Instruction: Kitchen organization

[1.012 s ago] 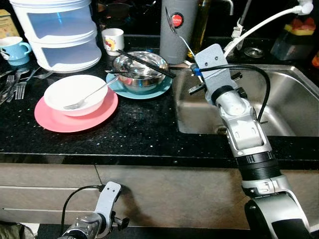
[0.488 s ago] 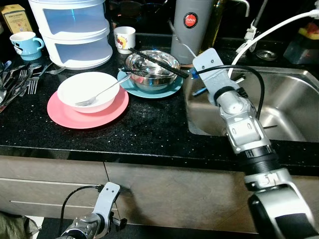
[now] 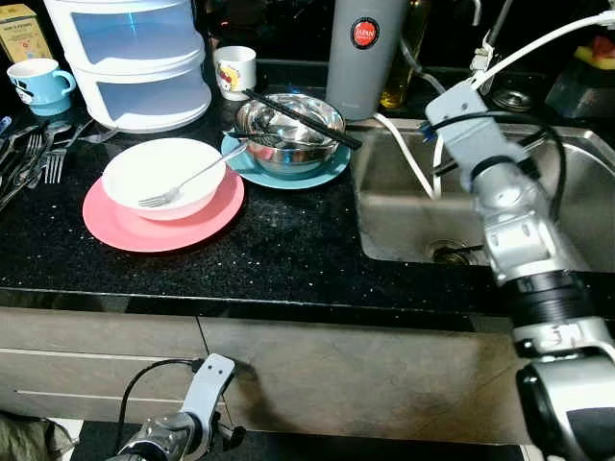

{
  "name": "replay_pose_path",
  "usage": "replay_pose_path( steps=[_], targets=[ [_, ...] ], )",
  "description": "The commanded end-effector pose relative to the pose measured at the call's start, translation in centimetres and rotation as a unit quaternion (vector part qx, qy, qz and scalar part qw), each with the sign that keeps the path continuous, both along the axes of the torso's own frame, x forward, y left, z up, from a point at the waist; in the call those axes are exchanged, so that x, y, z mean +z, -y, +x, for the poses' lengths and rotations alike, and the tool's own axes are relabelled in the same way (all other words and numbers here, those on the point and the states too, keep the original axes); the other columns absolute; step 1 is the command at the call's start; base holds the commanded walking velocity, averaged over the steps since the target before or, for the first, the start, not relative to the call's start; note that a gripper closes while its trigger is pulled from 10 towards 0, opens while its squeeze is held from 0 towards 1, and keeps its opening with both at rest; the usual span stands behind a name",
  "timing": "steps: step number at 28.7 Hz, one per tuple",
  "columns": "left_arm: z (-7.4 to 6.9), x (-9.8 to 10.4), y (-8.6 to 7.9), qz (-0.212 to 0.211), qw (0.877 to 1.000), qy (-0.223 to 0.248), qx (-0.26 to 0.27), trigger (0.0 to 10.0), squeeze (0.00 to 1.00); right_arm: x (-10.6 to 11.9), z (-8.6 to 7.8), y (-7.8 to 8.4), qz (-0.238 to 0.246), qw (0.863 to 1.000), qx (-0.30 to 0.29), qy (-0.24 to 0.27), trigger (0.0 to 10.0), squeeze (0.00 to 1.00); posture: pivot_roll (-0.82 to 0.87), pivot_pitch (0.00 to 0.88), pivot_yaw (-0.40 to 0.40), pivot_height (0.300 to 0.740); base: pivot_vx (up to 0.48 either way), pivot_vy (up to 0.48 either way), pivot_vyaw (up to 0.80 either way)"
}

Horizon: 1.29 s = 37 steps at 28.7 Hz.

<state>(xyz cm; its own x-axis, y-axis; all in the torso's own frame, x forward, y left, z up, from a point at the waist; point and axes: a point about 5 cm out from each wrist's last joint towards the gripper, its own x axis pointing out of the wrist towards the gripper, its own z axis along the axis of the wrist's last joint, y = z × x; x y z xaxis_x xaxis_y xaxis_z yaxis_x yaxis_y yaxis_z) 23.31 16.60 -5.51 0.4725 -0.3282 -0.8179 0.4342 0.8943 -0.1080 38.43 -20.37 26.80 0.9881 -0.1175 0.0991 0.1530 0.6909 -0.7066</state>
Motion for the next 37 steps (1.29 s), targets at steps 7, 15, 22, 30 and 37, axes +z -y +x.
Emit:
replay_pose_path(
  steps=[7,15,22,30,37],
  targets=[
    [-0.1,-0.1,-0.8,0.027,1.0,-0.006,-0.009,10.0,0.0,-0.2,0.0,-2.7,0.009,0.999,0.04,0.004,10.0,0.0,-0.01,0.099,0.009,0.74,0.0,-0.371,0.0],
    [-0.1,0.0,-0.8,0.029,1.0,-0.003,-0.011,10.0,0.0,-1.3,-0.5,-5.7,0.02,0.996,0.09,0.003,10.0,0.0,-0.01,0.099,0.013,0.74,0.0,-0.301,0.0],
    [-0.1,0.0,-0.8,0.031,0.999,-0.002,-0.014,10.0,0.0,-1.4,-0.6,-6.0,0.023,0.995,0.094,0.007,10.0,0.0,-0.02,0.099,0.016,0.74,0.0,-0.069,0.0],
    [-0.1,0.0,-0.6,0.022,1.0,-0.001,-0.003,10.0,0.0,-1.4,-0.7,-6.0,0.021,0.995,0.095,0.007,10.0,0.0,-0.02,0.095,0.014,0.74,0.0,0.0,0.0],
    [0.1,0.0,-0.6,0.036,0.999,0.003,-0.014,10.0,0.0,-1.1,-0.6,-6.0,0.019,0.995,0.093,0.009,10.0,0.0,-0.02,0.089,0.006,0.74,0.0,0.0,0.0]
  ],
)
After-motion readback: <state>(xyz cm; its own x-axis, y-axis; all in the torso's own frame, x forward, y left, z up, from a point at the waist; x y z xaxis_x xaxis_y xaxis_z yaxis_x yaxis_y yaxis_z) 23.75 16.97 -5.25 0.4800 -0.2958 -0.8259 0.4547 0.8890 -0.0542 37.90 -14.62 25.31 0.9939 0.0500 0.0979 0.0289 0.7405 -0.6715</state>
